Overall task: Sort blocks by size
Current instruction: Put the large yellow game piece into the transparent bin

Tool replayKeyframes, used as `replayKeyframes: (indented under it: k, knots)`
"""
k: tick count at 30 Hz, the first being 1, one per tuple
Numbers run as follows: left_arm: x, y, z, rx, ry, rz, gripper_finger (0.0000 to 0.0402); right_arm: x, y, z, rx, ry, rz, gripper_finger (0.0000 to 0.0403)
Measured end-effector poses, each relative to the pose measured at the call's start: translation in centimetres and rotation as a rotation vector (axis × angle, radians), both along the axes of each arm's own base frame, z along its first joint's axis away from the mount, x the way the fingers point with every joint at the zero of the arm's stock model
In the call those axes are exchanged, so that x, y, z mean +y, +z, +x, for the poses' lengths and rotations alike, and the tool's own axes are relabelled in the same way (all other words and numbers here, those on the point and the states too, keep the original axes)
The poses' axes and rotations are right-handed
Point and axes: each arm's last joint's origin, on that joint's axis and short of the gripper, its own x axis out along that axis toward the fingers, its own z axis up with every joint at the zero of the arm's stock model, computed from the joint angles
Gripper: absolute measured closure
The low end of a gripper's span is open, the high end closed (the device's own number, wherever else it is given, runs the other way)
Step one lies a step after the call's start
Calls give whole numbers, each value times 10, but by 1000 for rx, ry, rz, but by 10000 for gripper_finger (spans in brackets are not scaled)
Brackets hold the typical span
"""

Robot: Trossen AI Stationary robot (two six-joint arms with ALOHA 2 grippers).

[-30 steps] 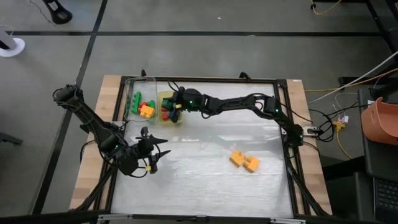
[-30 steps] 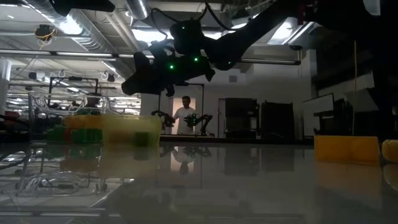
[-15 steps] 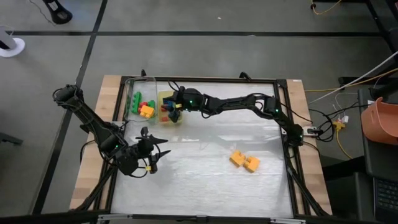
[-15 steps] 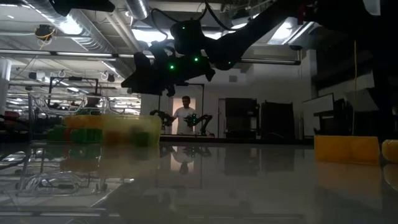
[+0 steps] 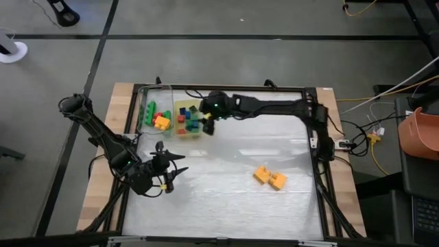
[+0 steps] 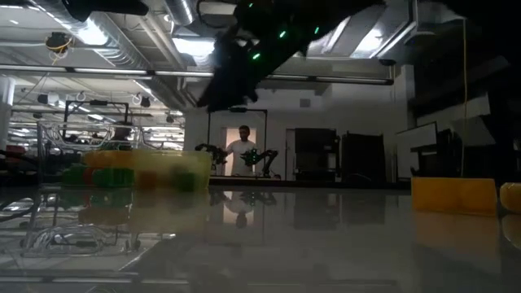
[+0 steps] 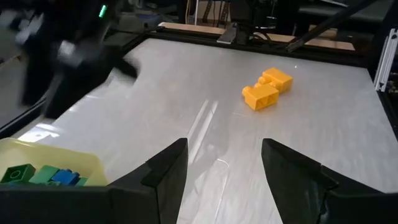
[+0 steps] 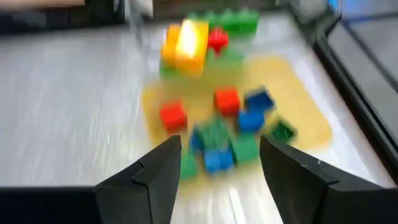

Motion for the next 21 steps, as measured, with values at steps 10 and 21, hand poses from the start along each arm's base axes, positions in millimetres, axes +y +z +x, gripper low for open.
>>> replayKeyframes:
  k: [10,21]
  knots:
    - [-7,-25,42,14,4,8,210,46,65,-73,298,68,-20,187]
    - [2,-64,112,-11,-228,-8,210,131,82,-132,601,14,-64,187]
